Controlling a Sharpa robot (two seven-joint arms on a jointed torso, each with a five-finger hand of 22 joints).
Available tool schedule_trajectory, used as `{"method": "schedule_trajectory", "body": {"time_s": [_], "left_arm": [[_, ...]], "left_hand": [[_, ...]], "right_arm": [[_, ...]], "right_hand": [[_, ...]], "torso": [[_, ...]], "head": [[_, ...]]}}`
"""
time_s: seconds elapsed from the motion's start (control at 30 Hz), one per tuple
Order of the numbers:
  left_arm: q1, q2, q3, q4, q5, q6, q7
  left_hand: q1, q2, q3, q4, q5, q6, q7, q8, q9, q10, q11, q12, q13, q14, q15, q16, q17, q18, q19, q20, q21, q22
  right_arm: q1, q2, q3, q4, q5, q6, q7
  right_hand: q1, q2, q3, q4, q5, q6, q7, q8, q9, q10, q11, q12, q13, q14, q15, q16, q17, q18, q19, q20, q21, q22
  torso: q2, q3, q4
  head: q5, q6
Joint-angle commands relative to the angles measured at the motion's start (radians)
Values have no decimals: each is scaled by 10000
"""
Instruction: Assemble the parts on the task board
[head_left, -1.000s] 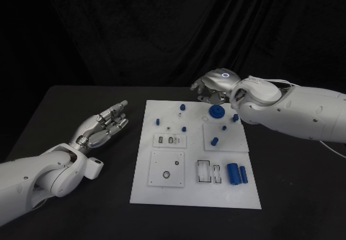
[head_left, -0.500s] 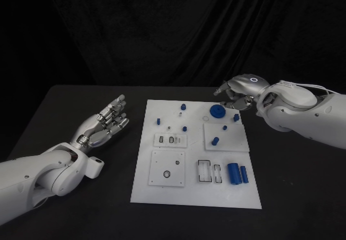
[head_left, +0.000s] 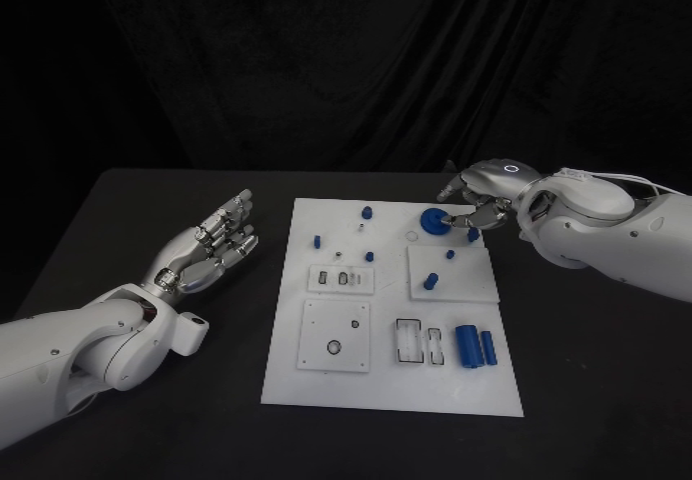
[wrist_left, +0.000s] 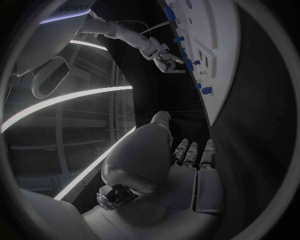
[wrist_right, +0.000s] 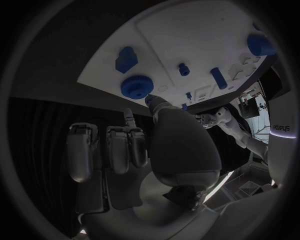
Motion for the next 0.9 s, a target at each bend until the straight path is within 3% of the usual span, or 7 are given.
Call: {"method": "schedule_trajectory", "body": {"time_s": [0.03,0.27,0.9], "left_arm": [[15,3,5,6,-47,131,1316],[15,7,5,-2,-47,155,1300],[15,23,5,-28,-47,218,1254]], "left_hand": [[-23,-77,81,10,0,-1,95,11,11,-69,8,-58,-14,32,-9,-37,-8,22,-43,1,-1,-12],[-28,-78,90,10,-7,69,165,23,21,-68,29,-57,-13,32,-2,-37,-8,22,-40,10,0,-11],[-33,-77,108,9,-8,160,270,37,32,-54,55,-54,-10,32,18,-37,-8,22,-28,33,10,-5]], "right_arm": [[-42,44,7,-73,12,343,-459],[-66,157,7,-213,12,330,-540],[-173,458,8,-414,12,555,-588]], "right_hand": [[-130,18,-30,55,10,-87,-3,-56,-14,1092,-1,25,2627,1094,7,28,2627,-131,614,-10,79,2231],[-97,11,-96,25,18,10,-64,14,23,1092,-48,25,2627,1094,-27,28,2627,-165,712,-39,181,2316],[212,-97,-222,-12,27,495,-92,233,288,1092,-95,25,2627,1094,-67,28,2627,-182,758,-90,229,2367]], "torso": [[1,0,3],[9,0,27],[-7,-5,9]], "head": [[-4,-10],[-38,-28],[-33,-111]]}}
